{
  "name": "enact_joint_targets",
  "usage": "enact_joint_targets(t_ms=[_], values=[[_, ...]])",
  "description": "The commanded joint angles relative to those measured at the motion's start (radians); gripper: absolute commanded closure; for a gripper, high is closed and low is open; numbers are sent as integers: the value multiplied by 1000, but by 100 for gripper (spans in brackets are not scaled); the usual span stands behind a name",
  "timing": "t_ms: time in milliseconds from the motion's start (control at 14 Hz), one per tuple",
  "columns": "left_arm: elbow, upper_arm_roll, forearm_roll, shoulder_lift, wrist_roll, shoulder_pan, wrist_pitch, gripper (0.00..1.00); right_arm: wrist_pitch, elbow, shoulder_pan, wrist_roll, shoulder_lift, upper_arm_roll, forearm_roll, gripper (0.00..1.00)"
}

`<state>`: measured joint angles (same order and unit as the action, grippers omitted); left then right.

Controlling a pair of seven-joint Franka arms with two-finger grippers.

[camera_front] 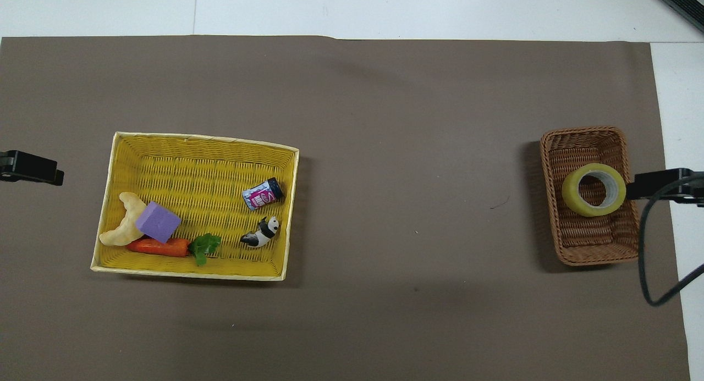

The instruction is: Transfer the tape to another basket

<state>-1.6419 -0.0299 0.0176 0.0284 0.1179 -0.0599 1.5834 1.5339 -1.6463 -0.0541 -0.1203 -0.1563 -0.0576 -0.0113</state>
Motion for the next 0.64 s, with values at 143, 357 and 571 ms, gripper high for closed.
enact_joint_targets(t_ms=[143,357,571], values=[[-12,-1,-16,41,-1,11,-16,0,-8,-1,10,24,-9,2,-4,0],[22,1,-16,41,-9,9,-115,0,-18,-4,8,24,-12,4,-4,0],[28,1,-16,42,-11,6,-140,0,-29,-7,8,24,-19,4,-2,0]])
